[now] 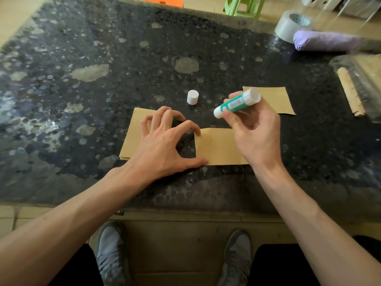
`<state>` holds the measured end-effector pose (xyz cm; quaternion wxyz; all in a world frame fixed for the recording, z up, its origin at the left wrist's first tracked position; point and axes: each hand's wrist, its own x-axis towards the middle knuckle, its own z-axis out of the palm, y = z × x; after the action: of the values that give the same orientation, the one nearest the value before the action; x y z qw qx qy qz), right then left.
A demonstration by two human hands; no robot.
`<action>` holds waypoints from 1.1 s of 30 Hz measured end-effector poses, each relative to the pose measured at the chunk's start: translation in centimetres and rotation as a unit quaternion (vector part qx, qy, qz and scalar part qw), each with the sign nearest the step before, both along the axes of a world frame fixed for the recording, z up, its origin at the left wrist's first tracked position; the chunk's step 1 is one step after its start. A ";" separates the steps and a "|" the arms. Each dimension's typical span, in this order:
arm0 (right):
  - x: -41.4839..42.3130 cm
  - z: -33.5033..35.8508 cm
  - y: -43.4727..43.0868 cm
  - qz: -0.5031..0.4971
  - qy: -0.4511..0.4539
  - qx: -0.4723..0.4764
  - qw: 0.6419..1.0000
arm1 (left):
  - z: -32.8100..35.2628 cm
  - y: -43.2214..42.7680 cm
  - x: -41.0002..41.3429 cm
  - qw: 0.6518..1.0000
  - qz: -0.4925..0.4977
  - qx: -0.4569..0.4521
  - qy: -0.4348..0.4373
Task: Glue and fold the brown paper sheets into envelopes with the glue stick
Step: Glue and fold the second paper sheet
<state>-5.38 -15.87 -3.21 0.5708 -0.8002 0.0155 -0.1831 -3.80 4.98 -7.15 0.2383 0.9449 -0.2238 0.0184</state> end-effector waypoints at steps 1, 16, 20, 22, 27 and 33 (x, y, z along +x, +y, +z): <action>0.0 0.3 -0.3 0.001 0.000 0.014 1.000 | 0.0 0.0 0.0 1.000 -0.001 0.000 0.001; -3.3 -0.7 -0.9 0.094 0.083 -0.149 0.981 | 0.1 0.1 0.0 1.000 -0.003 -0.002 0.002; -3.6 -1.0 -0.5 0.116 0.076 -0.212 0.967 | 0.0 0.0 0.0 1.000 0.000 -0.003 -0.009; -3.8 -1.0 -0.3 0.124 0.053 -0.249 0.959 | 0.0 -0.1 0.0 1.000 0.003 -0.003 -0.012; -3.9 -1.0 -0.2 0.108 0.022 -0.277 0.955 | 0.0 -0.1 0.0 1.000 0.004 -0.001 -0.009; -3.8 -0.9 -0.1 0.091 0.010 -0.260 0.961 | 0.1 -0.1 0.0 1.000 0.004 -0.001 -0.003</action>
<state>-9.18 -15.98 -4.10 0.3576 -0.9207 -0.0998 -0.1203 -3.81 4.92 -7.09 0.2389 0.9453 -0.2211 0.0225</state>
